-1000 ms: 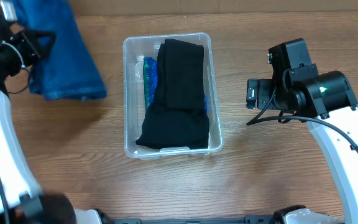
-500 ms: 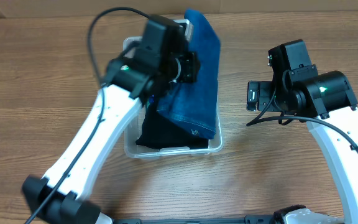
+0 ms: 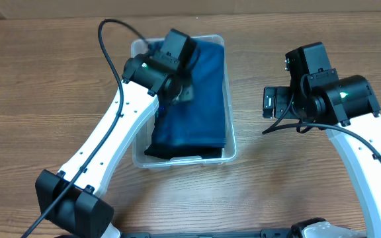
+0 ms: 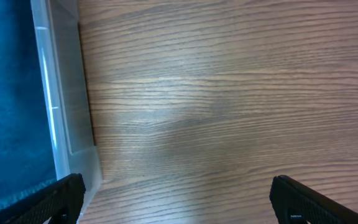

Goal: Pack container
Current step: 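Lay the denim towel over the bin contents and press it flat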

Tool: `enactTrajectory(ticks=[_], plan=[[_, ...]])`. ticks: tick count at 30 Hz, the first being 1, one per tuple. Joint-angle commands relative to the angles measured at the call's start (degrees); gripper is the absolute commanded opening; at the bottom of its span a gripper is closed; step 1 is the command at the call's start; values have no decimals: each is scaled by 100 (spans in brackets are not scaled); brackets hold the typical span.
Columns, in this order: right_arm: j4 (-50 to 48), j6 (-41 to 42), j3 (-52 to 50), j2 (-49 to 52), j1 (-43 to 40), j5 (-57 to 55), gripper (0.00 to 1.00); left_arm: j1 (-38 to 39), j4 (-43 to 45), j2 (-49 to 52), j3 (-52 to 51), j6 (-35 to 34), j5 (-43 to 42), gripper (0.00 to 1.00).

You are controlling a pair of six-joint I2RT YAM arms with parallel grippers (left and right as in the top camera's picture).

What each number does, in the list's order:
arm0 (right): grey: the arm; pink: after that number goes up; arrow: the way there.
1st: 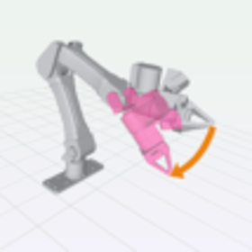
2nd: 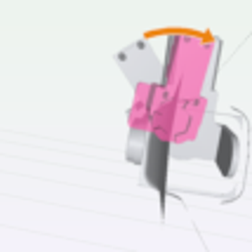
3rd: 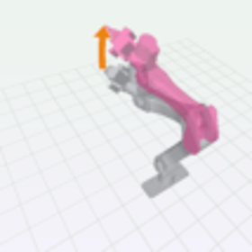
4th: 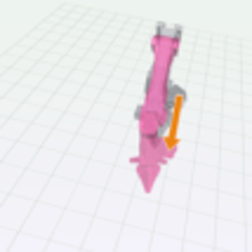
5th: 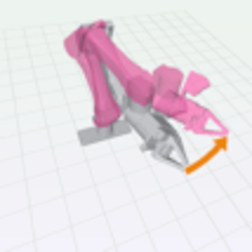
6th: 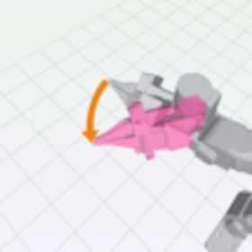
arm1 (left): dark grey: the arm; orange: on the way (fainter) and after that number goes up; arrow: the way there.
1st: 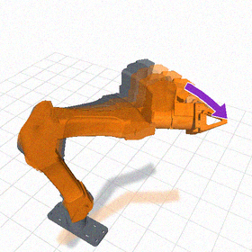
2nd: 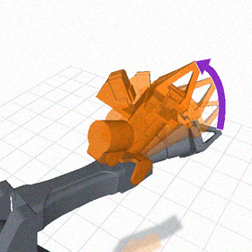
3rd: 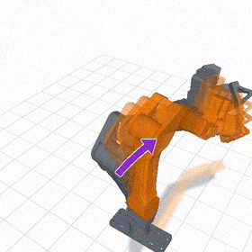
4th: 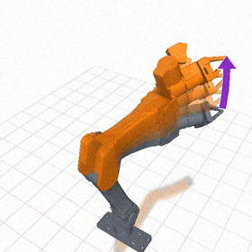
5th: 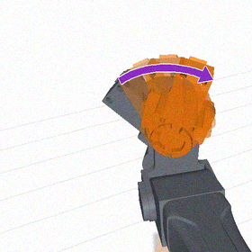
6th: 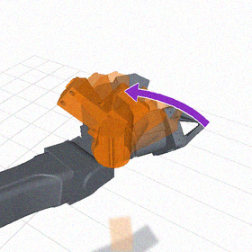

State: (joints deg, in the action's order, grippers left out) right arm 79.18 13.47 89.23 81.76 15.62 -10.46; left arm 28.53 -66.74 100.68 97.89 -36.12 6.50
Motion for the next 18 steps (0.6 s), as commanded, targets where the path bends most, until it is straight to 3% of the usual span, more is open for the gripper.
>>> enactTrajectory(ticks=[1, 4, 6, 7, 8, 9, 11, 12, 16, 18], plan=[[-22, 7, -4, -17, -26, 7, 100, 26, -151, -118, 105, -671, 1718, 100], [-20, 4, -4, -17, -26, 7, 100, 72, 402, -122, 289, 129, 1808, 99], [-22, 7, -4, -17, -26, 7, 100, 160, 876, -129, 566, 719, 1762, 84], [-28, 7, -4, -17, -26, 9, 100, 229, 1250, -129, 673, 1200, 1749, 59], [-46, 7, -4, -17, -26, 9, 100, 308, 1779, -127, 697, 1801, 1749, 21], [-63, 7, -4, -17, -26, 9, 100, 376, 2205, -105, 695, 2409, 1749, 4], [-68, 7, -4, -17, -26, 9, 100, 426, 2959, 87, 695, 3692, 1746, 4], [-66, 7, -4, -17, -26, 9, 100, 407, 3036, 256, 695, 3834, 1768, 4], [-63, 7, -4, -17, -26, 9, 100, 85, 2667, 1182, 695, 3305, 1390, 4], [-61, 7, -4, -17, -26, 9, 100, -179, 2334, 2009, 695, 2938, 586, 15]])
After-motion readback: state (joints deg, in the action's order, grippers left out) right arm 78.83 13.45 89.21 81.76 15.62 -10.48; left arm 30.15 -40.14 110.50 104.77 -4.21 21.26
